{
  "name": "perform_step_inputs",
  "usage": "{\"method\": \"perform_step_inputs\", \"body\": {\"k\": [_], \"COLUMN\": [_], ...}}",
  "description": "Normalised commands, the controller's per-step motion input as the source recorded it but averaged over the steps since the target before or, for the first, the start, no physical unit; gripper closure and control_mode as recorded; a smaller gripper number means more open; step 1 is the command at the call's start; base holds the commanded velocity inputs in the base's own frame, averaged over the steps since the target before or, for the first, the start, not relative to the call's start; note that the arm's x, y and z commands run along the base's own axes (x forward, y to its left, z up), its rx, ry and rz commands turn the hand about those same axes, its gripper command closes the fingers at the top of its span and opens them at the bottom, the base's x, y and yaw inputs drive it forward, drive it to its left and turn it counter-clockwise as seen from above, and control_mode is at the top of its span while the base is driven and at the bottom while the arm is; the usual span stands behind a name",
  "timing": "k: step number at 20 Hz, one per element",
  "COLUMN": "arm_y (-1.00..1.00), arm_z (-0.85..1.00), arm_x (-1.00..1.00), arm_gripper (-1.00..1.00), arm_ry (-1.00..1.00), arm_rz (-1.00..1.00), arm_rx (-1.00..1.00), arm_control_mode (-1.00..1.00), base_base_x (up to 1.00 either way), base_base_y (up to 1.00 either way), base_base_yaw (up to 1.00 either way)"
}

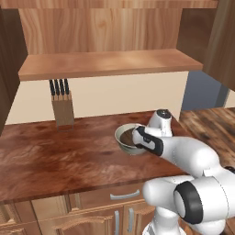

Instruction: Pick up the bowls on the counter and stack them on top of one another in the open cabinet. Place the smaller bowl on top of the larger bowl.

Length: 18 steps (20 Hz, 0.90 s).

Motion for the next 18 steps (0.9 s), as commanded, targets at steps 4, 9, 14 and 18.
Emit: {"method": "perform_step_inputs", "body": {"k": [4,9,14,18], "arm_y": [0.00,0.00,0.00,0.00], "arm_z": [0.09,0.50,0.80,0.76], "arm_x": [0.00,0.00,-0.12,-0.40], "arm_gripper": [1.00,1.00,1.00,1.00], "arm_ry": [0.00,-0.01,-0.01,0.00], "arm_rz": [0.00,0.00,0.05,0.10], "arm_rx": [0.01,0.03,0.02,0.00], "arm_control_mode": [-1.00,-1.00,-1.00,-1.00], "base_base_x": [0.00,0.00,0.00,0.00], "base_base_y": [0.00,0.00,0.00,0.00], "base_base_yaw": [0.00,0.00,0.00,0.00]}}
